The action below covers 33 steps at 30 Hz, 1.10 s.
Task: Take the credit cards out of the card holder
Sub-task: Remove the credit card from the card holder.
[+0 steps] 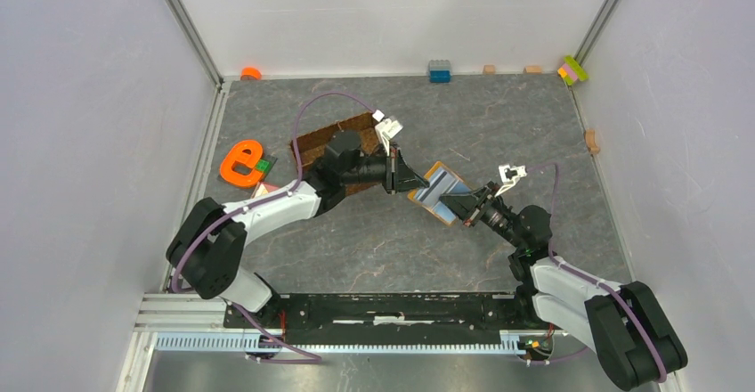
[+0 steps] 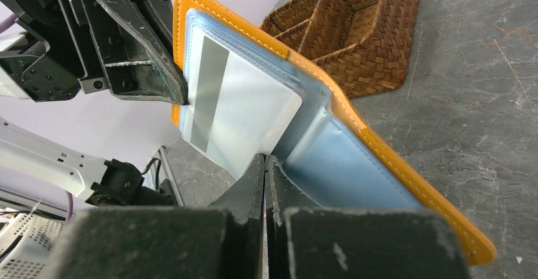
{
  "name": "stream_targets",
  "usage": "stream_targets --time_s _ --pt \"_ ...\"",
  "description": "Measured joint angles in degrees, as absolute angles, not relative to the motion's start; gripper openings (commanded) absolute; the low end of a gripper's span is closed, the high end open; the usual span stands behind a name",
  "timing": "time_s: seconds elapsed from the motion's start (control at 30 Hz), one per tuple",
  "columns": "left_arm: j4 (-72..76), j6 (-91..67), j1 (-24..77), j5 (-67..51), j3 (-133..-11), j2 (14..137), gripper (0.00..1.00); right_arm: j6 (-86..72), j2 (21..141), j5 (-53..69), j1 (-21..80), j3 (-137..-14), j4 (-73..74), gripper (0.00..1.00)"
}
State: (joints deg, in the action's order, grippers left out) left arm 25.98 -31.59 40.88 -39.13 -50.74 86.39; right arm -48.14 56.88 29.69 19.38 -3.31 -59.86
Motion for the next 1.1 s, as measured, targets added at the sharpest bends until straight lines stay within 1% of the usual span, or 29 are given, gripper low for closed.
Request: stream_targets --time_s 0.07,0.1,0.13,0.17,0.2,0.37,0.4,0.5,0.6,0.63,0.83,0.93,0.97,1.0,1.03,1.07,1.1 --pt "25.1 -31.2 40.9 -39.2 -51.0 86.7 0.20 -48.0 56.9 29.5 19.4 -3.3 -59.3 0.00" --pt "24.5 -31.0 40.9 -39.2 -51.0 86.7 0.18 -47.9 56.9 29.4 19.4 -3.3 -59.0 0.00" --pt "23.9 -31.0 40.9 -39.4 -51.0 86.7 0.14 -47.7 56.9 29.3 19.3 -3.3 -58.9 0.00" --pt "23.6 -30.9 40.9 -39.4 -51.0 86.7 0.07 -47.7 56.9 29.2 19.3 -3.3 -58.8 0.00" --pt "23.2 -30.7 40.9 -39.5 -51.0 86.7 0.02 -47.6 56.9 29.2 19.2 -3.3 -58.7 0.00" --pt "21.3 -29.0 40.9 -39.2 -52.3 88.0 0.02 -47.3 56.9 28.5 18.9 -3.3 -57.4 0.00" --pt "21.1 -29.0 40.9 -39.2 -52.5 88.2 0.04 -47.2 56.9 28.4 18.9 -3.3 -57.3 0.00" --pt "20.6 -28.4 40.9 -39.3 -53.0 88.6 0.16 -47.0 56.9 28.1 18.9 -3.3 -56.8 0.00" --pt "19.7 -28.2 40.9 -39.6 -53.7 89.3 0.22 -46.9 56.9 27.9 18.9 -3.3 -56.3 0.00" --pt "19.5 -28.2 40.9 -39.7 -53.9 89.5 0.23 -46.7 56.9 27.9 18.9 -3.3 -56.1 0.00" --pt "18.0 -28.1 40.9 -41.0 -54.1 90.4 0.20 -46.4 56.9 27.1 18.6 -3.3 -55.5 0.00" --pt "17.6 -27.8 40.9 -41.1 -54.1 90.4 0.25 -46.2 56.9 27.1 18.6 -3.3 -55.5 0.00" --pt "17.4 -27.7 40.9 -41.1 -54.2 90.4 0.25 -46.2 56.9 27.0 18.6 -3.3 -55.5 0.00" --pt "17.1 -27.6 40.9 -41.1 -54.2 90.4 0.23 -46.1 56.9 27.0 18.6 -3.3 -55.5 0.00" --pt "16.7 -27.5 40.9 -41.2 -54.3 90.4 0.16 -46.1 56.9 27.0 18.6 -3.3 -55.5 0.00" --pt "16.4 -27.4 40.9 -41.3 -54.5 90.4 0.06 -46.1 56.9 27.0 18.6 -3.3 -55.5 0.00" --pt "16.2 -27.3 40.9 -41.4 -54.6 90.5 0.02 -46.0 56.9 27.0 18.6 -3.3 -55.5 0.00"
